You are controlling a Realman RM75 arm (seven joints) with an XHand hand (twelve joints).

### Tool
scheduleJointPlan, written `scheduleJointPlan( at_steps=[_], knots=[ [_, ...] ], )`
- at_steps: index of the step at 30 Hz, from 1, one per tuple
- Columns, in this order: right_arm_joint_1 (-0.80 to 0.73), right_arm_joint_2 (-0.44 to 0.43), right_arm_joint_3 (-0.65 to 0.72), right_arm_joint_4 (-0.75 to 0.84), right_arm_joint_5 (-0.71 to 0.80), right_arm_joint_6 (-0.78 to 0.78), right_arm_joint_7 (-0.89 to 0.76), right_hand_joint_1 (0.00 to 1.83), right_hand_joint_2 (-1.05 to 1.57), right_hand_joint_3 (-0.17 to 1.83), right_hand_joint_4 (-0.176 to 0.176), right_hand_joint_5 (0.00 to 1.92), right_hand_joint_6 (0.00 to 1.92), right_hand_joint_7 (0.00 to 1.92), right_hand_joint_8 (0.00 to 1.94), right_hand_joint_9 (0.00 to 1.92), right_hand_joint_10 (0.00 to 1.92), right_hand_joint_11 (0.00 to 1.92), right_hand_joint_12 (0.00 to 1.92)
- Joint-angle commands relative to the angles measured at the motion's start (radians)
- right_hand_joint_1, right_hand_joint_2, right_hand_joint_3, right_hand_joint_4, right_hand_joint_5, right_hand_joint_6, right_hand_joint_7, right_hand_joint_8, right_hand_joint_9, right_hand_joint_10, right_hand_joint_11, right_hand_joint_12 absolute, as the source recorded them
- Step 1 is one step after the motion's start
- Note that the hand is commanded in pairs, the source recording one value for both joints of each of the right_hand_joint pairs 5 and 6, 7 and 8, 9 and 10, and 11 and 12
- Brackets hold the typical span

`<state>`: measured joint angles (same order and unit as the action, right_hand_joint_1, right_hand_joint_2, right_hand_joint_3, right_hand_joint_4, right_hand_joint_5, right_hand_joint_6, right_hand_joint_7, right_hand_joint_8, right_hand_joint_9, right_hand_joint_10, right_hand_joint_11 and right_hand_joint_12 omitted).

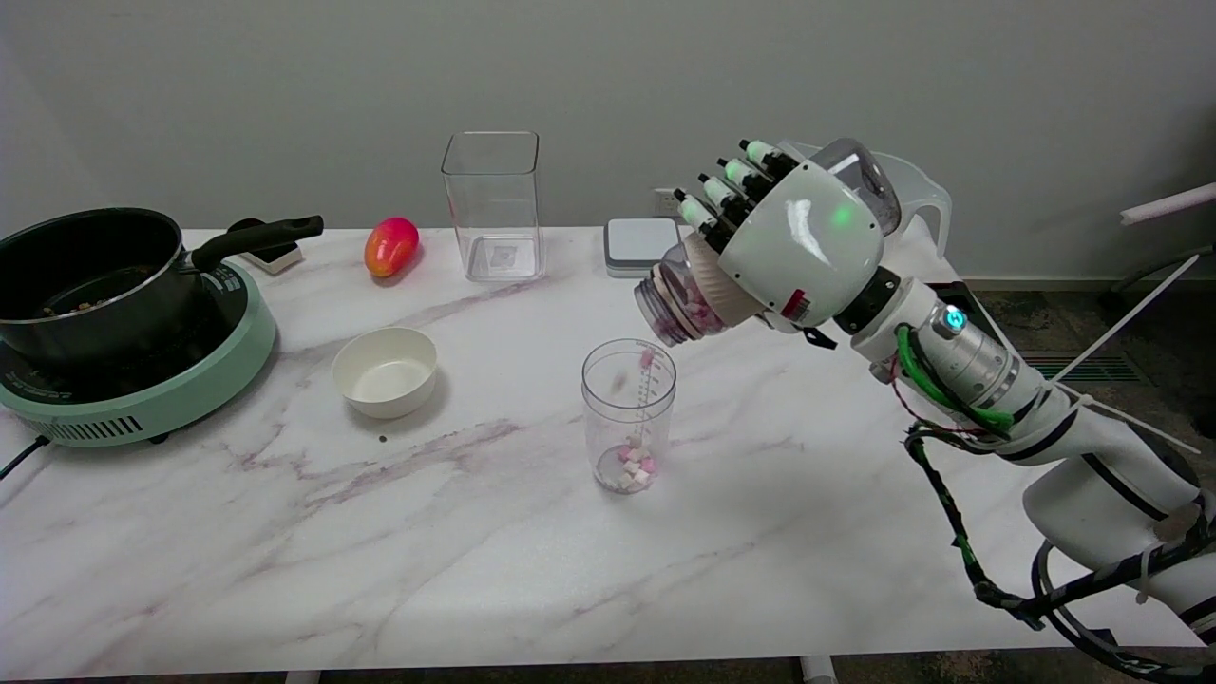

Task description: Pour the content into the transparent cup.

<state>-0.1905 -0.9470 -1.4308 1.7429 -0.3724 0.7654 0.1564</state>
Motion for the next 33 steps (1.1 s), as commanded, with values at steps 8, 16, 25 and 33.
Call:
scheduleJointPlan(
  at_steps=[8,16,25,33],
  knots=[
    [-0.004,-0.002,0.022,0.027,-0.101,-0.006,0.065,1.19,1.57,0.36,0.0,1.92,1.92,1.9,1.9,1.62,1.62,1.37,1.37],
    [-0.001,-0.001,0.025,0.031,-0.116,-0.006,0.074,1.19,1.56,0.37,0.0,1.92,1.92,1.89,1.89,1.62,1.62,1.37,1.37],
    [0.003,0.001,0.033,0.035,-0.138,-0.006,0.073,1.2,1.55,0.39,0.0,1.92,1.92,1.89,1.89,1.62,1.62,1.37,1.37],
    [0.013,0.005,0.017,0.041,-0.166,-0.025,0.069,1.2,1.55,0.39,0.0,1.92,1.92,1.89,1.89,1.62,1.62,1.37,1.37]
  ],
)
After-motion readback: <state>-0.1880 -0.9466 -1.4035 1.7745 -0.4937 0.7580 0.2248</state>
